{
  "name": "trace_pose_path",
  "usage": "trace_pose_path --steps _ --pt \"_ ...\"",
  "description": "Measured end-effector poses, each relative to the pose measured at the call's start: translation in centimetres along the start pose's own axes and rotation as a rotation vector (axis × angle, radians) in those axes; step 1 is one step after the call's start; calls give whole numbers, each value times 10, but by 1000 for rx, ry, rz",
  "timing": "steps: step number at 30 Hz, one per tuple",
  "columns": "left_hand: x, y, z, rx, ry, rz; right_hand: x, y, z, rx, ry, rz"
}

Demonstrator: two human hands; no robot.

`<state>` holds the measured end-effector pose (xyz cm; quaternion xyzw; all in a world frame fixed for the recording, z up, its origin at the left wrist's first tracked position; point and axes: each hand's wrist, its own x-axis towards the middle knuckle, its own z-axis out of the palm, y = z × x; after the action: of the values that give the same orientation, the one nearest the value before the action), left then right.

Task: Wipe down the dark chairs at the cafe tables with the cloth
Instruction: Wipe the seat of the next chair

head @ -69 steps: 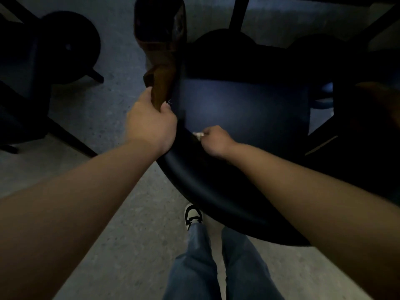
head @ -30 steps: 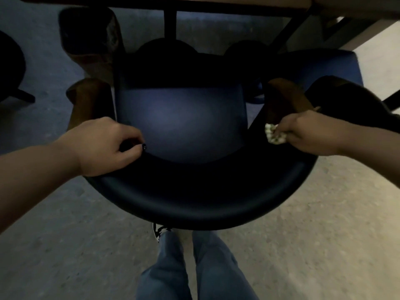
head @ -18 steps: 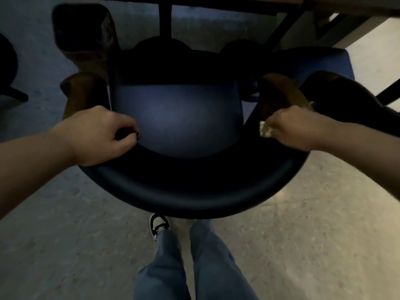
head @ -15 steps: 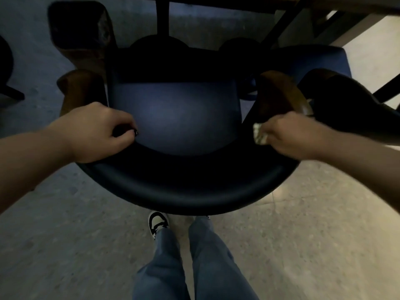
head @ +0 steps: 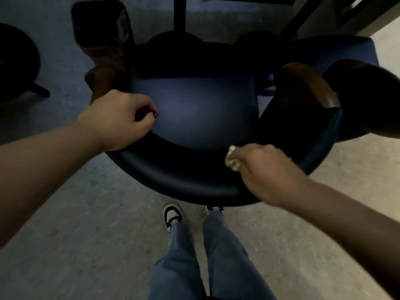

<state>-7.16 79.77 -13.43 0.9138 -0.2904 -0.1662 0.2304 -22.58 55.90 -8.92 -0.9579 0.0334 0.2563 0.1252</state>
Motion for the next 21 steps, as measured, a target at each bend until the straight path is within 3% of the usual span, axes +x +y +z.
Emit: trace_pose_path --steps 4,7,10,13,17,21 --pt "-1 -3 2 -110 127 -82 18 -70 15 385 78 -79" --pt "4 -3 1 -274 95 -165 50 -116 14 581 42 -98" --pt "10 -4 -1 -356 75 -211 53 -128 16 625 56 -173" --pt "8 -5 0 -350 107 -217 32 -98 13 559 15 -233" --pt "7 -4 1 -285 108 -232 27 -54 9 427 -76 -162" --pt "7 -8 6 -313 196 -255 67 -84 20 460 -84 -133"
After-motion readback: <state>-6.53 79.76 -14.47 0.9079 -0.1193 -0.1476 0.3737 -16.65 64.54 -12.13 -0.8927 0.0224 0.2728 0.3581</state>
